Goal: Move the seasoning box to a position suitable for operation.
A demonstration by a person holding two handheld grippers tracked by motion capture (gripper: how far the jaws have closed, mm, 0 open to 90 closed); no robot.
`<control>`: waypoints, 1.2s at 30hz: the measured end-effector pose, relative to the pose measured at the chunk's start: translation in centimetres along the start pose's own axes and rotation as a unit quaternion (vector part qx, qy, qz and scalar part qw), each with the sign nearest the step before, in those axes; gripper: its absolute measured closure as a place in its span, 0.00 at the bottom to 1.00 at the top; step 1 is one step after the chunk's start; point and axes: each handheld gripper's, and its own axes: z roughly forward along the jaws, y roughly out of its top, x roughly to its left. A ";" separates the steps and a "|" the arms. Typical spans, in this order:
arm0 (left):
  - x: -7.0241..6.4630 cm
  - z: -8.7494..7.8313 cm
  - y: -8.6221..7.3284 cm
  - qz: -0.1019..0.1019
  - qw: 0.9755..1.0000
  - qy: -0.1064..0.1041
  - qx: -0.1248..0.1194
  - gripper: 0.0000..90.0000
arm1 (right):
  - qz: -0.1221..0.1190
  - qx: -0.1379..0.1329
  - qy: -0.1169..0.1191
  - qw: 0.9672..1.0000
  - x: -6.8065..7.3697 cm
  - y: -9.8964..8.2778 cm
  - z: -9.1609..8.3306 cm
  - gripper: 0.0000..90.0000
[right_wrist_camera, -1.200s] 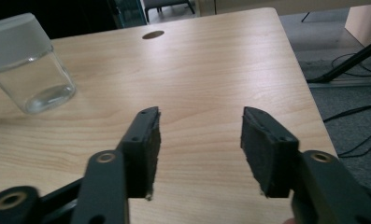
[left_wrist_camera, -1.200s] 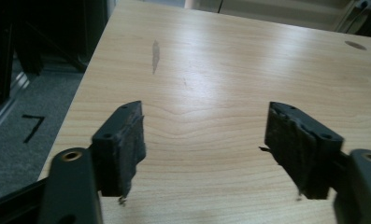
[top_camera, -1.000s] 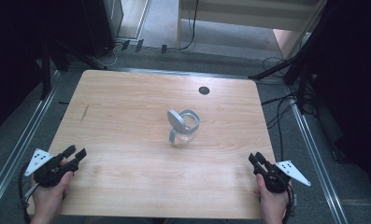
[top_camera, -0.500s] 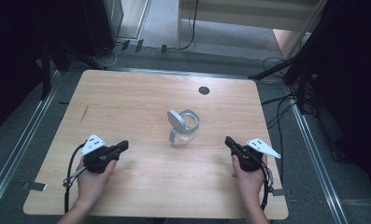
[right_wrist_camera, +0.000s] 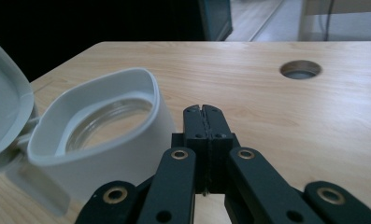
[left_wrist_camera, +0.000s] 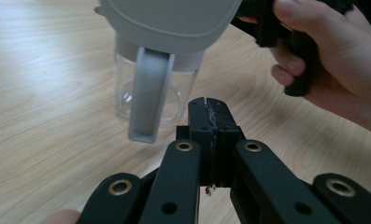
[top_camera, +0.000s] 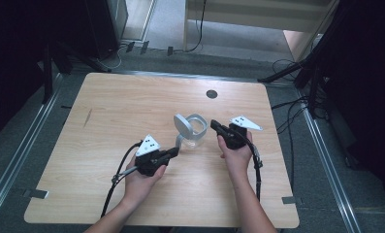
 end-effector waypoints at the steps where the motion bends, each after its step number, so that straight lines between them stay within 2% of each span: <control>1: 0.0 0.4 0.0 -0.002 1.000 0.001 0.001 1.00 | -0.001 0.003 0.006 1.000 0.0 0.1 0.4 1.00; 2: 0.0 0.4 0.0 -0.002 1.000 0.001 0.001 1.00 | -0.001 0.003 0.006 1.000 0.0 0.1 0.4 1.00; 3: 0.2 0.9 0.0 -0.012 1.000 0.000 0.003 1.00 | -0.004 0.011 0.014 1.000 0.0 0.4 1.5 1.00; 4: 0.2 1.1 0.0 -0.012 1.000 0.005 0.004 1.00 | -0.007 0.009 0.017 1.000 -0.1 0.4 1.8 1.00; 9: 0.8 1.6 0.1 -0.016 1.000 0.017 0.007 1.00 | -0.002 0.004 0.034 0.999 -0.2 0.3 2.2 1.00; 15: 1.6 1.1 0.4 -0.019 1.000 0.025 0.002 1.00 | 0.000 0.003 0.037 0.999 0.1 -0.1 1.8 1.00; 22: 2.5 0.4 0.5 -0.026 0.999 0.035 -0.003 1.00 | -0.003 0.004 0.038 0.999 1.0 -0.7 1.2 1.00; 25: 3.3 0.1 0.7 -0.029 0.999 0.043 -0.004 1.00 | -0.016 0.009 0.043 0.999 1.6 -1.2 1.1 1.00; 31: 4.2 0.0 0.9 -0.037 0.997 0.062 -0.006 1.00 | -0.003 -0.001 0.032 0.999 0.9 -0.5 2.0 1.00; 33: 4.8 -0.1 0.9 -0.047 0.996 0.070 -0.010 1.00 | -0.009 -0.002 0.038 0.999 0.8 0.1 2.8 1.00; 35: 5.0 -0.1 1.0 -0.047 0.996 0.073 -0.010 1.00 | -0.028 -0.004 0.050 0.998 0.9 0.5 3.4 1.00; 36: 5.5 -0.2 1.1 -0.055 0.995 0.077 -0.015 1.00 | -0.040 0.000 0.057 0.998 1.1 0.7 3.8 1.00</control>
